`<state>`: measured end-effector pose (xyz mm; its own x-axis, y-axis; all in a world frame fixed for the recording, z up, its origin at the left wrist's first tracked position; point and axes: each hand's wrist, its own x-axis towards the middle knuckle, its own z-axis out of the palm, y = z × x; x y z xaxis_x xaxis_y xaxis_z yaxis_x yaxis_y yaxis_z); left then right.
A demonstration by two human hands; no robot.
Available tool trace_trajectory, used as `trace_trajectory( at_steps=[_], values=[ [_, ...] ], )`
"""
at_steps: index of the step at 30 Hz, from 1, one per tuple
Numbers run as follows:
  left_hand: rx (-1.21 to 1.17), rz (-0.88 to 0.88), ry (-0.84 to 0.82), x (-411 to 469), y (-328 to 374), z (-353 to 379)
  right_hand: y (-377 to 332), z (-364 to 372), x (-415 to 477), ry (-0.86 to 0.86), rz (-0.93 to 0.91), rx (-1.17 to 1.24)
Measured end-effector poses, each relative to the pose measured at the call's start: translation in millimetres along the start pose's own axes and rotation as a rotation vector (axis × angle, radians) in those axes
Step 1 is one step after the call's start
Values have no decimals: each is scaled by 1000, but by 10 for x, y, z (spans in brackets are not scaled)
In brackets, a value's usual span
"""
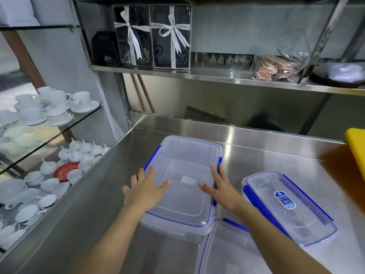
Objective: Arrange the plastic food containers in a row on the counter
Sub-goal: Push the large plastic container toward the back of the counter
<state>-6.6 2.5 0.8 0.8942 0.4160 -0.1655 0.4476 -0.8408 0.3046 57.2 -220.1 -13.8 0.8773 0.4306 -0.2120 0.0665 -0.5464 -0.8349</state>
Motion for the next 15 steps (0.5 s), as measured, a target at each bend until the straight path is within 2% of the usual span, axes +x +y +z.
trace_trajectory(
  at_steps=[2,4,6,8,11,13,15],
  values=[
    [-29,65,-71,-43,-30,-56,-22,-112,66,-36,29,-84],
    [-80,167,-207,-68,-93,-160,-83,-137,71,13,34,-306],
    [-62,269,-392,-89,-161,-275,-161,-104,-3,39,-65,-429],
    [101,337,-525,-90,-199,-335,-217,-42,-106,-75,-200,-438],
    [272,350,-577,-84,-169,-306,-216,53,-208,-341,-261,-673],
    [279,348,-554,-65,-157,-242,-202,70,-192,-404,-245,-828],
    [242,373,-496,-14,-186,-179,-199,65,-145,-398,-235,-881]
  ],
)
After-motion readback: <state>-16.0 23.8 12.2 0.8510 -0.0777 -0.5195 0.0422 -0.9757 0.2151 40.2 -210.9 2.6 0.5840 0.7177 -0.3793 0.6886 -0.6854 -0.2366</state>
